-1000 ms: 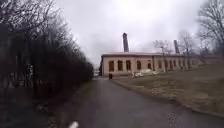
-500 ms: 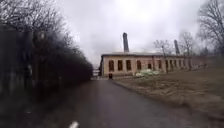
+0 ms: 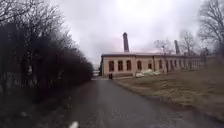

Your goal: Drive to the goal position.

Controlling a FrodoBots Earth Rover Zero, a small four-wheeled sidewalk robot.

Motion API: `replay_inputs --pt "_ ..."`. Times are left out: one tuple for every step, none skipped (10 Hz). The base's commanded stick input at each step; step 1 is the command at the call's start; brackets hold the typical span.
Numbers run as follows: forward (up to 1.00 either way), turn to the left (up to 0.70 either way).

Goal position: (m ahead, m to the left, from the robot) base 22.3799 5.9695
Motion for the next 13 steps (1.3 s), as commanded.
replay_inputs --pt "0.61 0.00" --pt "0.66 0.00" --pt "0.70 0.00" --pt "0.70 0.00" --pt "0.70 0.00" --pt "0.70 0.00" --pt "0.70 0.00" --pt "0.70 0.00" --pt "0.70 0.00" --pt "0.70 0.00" --pt "0.70 0.00" --pt "0.70 0.00" --pt "0.70 0.00"
